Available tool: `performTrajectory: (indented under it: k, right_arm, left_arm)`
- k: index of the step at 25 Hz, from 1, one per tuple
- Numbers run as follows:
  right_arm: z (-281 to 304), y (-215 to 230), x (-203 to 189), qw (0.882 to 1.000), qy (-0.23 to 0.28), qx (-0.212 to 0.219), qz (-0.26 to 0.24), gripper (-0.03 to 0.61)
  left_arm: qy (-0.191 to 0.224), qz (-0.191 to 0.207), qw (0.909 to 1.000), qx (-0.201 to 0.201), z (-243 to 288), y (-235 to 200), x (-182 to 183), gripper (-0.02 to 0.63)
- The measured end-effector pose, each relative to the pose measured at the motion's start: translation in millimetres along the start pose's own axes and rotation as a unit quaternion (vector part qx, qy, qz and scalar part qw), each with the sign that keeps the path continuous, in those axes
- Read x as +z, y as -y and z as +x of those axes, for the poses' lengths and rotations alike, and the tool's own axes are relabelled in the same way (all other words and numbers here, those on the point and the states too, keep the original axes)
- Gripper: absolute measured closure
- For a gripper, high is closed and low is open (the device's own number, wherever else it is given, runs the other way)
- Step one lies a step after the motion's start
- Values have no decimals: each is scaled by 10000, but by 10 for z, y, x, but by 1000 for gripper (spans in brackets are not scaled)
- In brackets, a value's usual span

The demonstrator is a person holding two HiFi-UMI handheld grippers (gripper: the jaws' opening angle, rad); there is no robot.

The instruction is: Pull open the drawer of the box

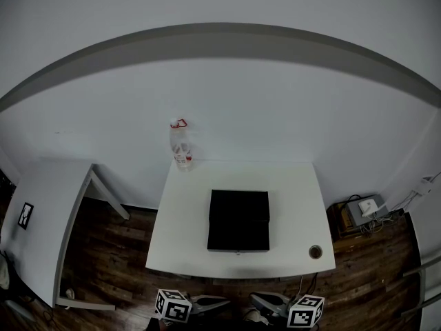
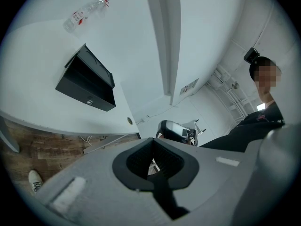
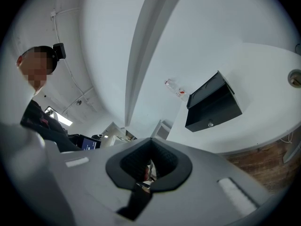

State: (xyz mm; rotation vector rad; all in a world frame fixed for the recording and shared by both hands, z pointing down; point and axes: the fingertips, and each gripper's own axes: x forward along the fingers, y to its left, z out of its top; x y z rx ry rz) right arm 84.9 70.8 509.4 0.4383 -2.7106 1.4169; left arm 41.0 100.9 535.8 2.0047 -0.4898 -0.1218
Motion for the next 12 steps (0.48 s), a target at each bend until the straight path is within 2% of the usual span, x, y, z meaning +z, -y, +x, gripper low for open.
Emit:
performTrajectory:
  k: [12]
  right_arm:
    - [-12, 4, 54, 10000, 25, 5, -3, 574]
  left_arm:
    - [-40, -16, 10000, 26, 29, 13, 6, 609]
